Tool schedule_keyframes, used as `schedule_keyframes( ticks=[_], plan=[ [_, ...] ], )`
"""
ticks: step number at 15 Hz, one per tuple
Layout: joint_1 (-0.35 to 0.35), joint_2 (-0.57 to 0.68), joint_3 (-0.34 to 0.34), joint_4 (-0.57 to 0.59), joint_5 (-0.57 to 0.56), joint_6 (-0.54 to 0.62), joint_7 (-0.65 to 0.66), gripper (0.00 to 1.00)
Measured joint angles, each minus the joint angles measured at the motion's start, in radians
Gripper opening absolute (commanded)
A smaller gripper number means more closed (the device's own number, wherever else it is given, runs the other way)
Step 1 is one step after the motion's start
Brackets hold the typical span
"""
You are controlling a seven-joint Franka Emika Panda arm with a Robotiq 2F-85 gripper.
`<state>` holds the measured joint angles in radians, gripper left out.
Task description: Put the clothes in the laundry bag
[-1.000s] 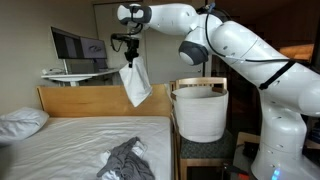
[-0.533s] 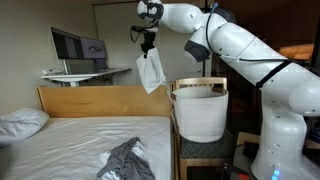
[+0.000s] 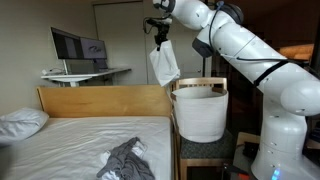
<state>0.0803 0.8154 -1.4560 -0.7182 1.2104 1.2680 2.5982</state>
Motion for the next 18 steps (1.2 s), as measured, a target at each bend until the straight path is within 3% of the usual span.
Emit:
schedule_keyframes(
  ticks=[2,6,9,10,18],
  plan=[
    [-0.039,0.0,0.022,0.043,0.001,-0.017,0.0,0.08],
    [-0.041,0.004,0.028,0.055,0.0,-0.024,-0.001,0.06],
    [-0.082,0.001,0.029,0.07,-0.001,-0.108,-0.047,0.06],
    [-0.114,-0.018,0.075,0.082,-0.041,-0.127,-0.063,0.06],
    [-0.44,-0.244,0.674,0.132,-0.423,-0.141,-0.08,0.06]
  ],
)
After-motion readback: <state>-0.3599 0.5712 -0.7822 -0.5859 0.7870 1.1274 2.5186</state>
